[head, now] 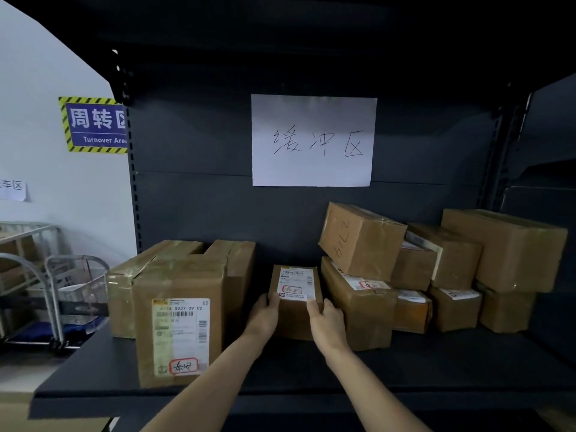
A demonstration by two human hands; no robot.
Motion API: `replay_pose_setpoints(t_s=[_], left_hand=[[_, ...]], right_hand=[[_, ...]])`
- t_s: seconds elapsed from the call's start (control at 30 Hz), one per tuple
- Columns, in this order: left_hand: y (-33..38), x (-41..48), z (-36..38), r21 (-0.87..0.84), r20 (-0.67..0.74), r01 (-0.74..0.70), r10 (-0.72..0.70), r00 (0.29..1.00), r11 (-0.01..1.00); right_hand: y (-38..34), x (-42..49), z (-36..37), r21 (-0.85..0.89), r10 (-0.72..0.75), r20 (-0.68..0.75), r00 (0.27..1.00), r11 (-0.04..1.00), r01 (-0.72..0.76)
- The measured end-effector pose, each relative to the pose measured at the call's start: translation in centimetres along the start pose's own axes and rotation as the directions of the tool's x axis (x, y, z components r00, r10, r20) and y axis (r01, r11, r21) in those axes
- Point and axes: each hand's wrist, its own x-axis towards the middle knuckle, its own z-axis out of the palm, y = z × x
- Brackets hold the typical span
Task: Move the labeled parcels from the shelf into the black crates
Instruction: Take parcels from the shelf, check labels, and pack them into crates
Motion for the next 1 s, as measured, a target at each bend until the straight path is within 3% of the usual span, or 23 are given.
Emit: replay_pose_setpoints(t_s=[0.23, 0.4, 0.77, 1.0], left_hand=[[-3.1, -3.1, -1.3, -0.067, 0.018, -0.193, 0.194, 0.981, 0.979], [-5.5, -5.1, -1.6, 0.066, -0.016, -0.292, 0.294, 0.956, 0.954], [-7.2, -7.0, -2.3, 0.329, -0.023, -0.304, 0.329, 0.944, 0.894], [-7.0, -9.7, -4.4, 0.486, 0.039, -0.391, 0.427, 0.903, 0.782]], right_hand=[[1.5, -2.2, -0.7, 0.082, -0.129, -0.045, 0.991, 0.988, 0.133], [3.0, -3.5, -0.9, 0.069, -0.191, -0.029, 0.981, 0.979, 0.192], [5.0, -5.4, -0.9, -0.040, -0.217, 0.022, 0.976, 0.975, 0.218], [4.7, -5.6, -1.5, -0.090, -0.262, 0.106, 0.959, 0.958, 0.272]])
